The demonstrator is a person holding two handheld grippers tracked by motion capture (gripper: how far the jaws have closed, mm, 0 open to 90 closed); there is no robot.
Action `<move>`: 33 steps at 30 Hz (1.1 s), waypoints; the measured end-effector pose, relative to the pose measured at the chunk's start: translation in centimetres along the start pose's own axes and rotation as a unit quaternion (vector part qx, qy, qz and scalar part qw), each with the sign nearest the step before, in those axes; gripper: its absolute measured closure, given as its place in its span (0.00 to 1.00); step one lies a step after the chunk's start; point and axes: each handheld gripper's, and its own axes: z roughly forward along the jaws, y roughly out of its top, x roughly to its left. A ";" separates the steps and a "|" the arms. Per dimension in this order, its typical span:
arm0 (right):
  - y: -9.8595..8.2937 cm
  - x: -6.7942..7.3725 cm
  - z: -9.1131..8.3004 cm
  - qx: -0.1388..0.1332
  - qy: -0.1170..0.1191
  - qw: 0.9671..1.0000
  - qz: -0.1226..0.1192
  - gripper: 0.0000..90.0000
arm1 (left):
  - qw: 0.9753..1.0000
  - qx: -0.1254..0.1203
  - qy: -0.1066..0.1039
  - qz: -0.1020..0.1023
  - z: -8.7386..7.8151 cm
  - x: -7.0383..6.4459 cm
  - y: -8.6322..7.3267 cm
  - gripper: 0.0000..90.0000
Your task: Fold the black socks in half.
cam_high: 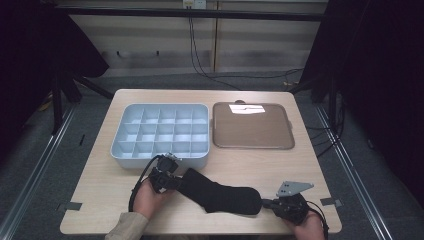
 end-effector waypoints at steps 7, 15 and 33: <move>-0.1 0.0 0.0 -0.002 0.001 1.000 0.001 1.00 | 1.000 -0.008 -0.012 -0.004 -0.7 0.1 0.2 0.86; 0.0 0.0 0.0 -0.002 0.000 1.000 0.000 1.00 | 0.999 -0.018 -0.027 -0.006 -1.3 0.2 0.3 0.86; 0.1 0.1 0.1 -0.001 -0.001 1.000 0.001 1.00 | 0.998 -0.036 -0.051 -0.011 -2.8 -0.3 0.8 0.87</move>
